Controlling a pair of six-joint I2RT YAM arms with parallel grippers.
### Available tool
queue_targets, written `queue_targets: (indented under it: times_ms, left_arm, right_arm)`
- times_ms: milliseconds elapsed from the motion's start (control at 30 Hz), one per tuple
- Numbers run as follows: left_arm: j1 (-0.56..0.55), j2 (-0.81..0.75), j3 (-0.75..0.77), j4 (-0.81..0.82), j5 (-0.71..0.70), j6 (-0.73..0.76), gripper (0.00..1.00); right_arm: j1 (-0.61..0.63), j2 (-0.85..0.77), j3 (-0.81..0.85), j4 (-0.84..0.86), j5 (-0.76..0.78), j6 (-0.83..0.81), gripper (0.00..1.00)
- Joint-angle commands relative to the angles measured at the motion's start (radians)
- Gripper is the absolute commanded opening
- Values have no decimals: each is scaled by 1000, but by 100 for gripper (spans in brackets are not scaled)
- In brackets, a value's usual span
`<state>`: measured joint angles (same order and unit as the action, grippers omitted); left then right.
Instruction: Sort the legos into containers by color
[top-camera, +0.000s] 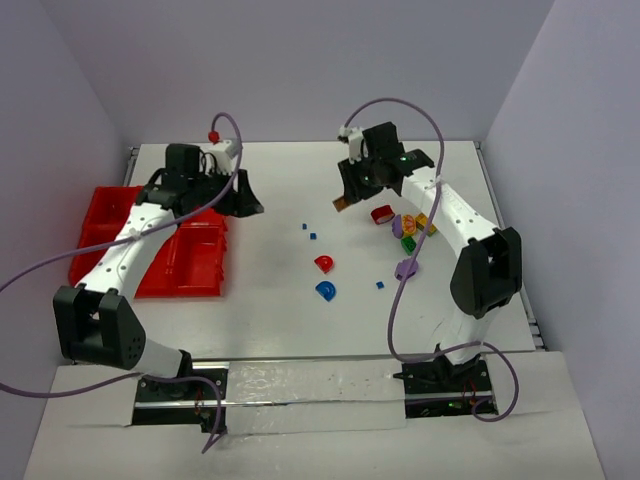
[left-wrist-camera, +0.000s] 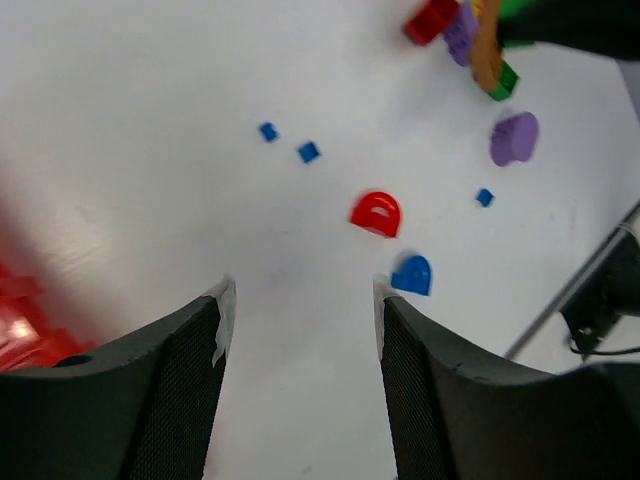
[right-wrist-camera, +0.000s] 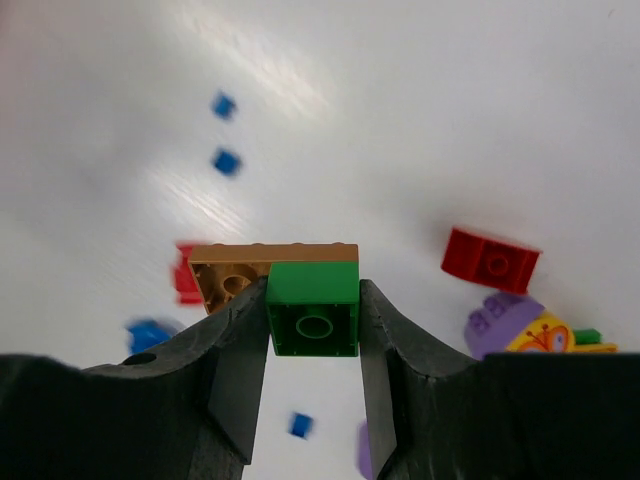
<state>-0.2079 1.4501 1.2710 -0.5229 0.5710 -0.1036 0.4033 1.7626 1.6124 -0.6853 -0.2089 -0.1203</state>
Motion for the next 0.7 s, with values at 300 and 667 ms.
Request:
queue_targets:
  times_ms: [300,667]
  left_arm:
    - [-200,62,75,202,8,-220,65]
    - [-220,143,124,235,21,-285,65]
  right_arm:
    - [97,-83,43,160,-1,433,0]
    - [152,-123,-19,205,-13,473,0]
